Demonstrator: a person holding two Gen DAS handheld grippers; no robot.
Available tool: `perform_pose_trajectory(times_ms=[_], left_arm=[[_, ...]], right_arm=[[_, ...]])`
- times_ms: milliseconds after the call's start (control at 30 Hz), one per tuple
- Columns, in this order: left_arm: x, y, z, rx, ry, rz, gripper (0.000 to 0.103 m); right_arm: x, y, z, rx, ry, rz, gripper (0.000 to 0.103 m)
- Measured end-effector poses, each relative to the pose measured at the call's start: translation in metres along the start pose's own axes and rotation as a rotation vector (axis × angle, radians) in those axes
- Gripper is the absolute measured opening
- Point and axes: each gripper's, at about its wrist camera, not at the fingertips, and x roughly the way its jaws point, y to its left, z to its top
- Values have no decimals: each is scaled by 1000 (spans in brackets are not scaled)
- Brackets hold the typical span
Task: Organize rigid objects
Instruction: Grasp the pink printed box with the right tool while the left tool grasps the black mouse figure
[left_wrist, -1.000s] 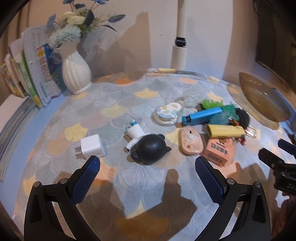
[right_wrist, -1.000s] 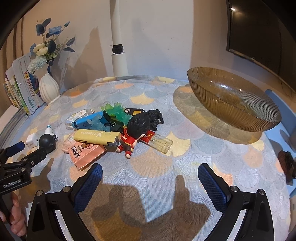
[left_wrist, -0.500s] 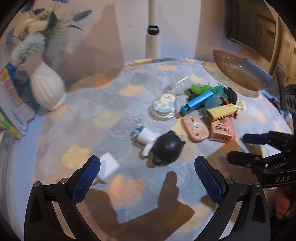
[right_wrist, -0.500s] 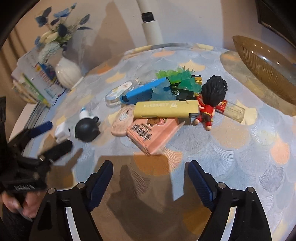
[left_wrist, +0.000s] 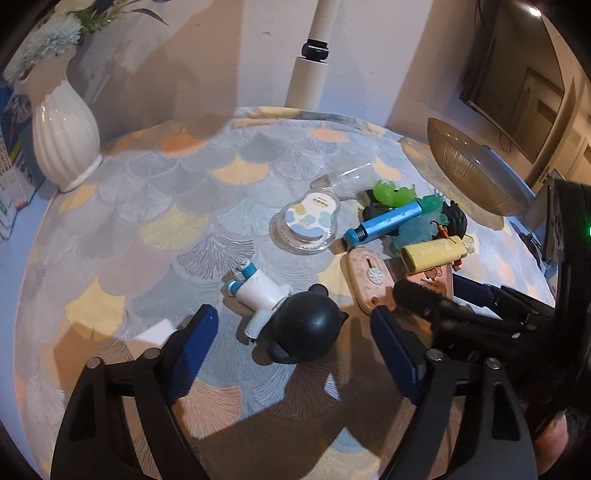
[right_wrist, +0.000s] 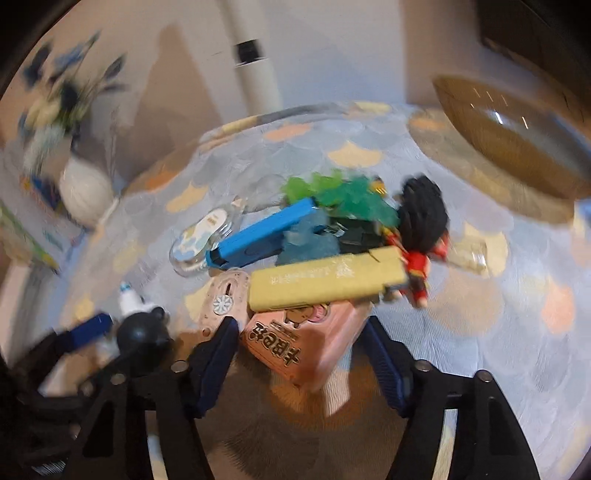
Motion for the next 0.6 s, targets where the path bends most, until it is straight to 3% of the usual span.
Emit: perform_pose_trajectory(times_ms=[67,167,400,433,467,500,600], left_arm=[[-1,-4,-2,13,8,-16,82],[1,-11,-2,30,17,-10,83],[20,-17,3,-1,45,63,82],[21,-19,3,2,40,79,79],[22,-20,3,3,40,103,65],[22,-21,3,10,39,134,61],[14,-26,-3,24,18,103,60]], right_arm=[[2,7,-2,-84,-18,-18,55],[-7,-7,-6,-111,-9,26,47],[-28,-55,-19,-163,5,128,44],[-31,-60,-21,-179,7,141,44],[-35,-64,-23,-194,4,152,44],[-39,-68,-26,-213,3,163,44],[-46,-72,-32,-259,2,184,44]])
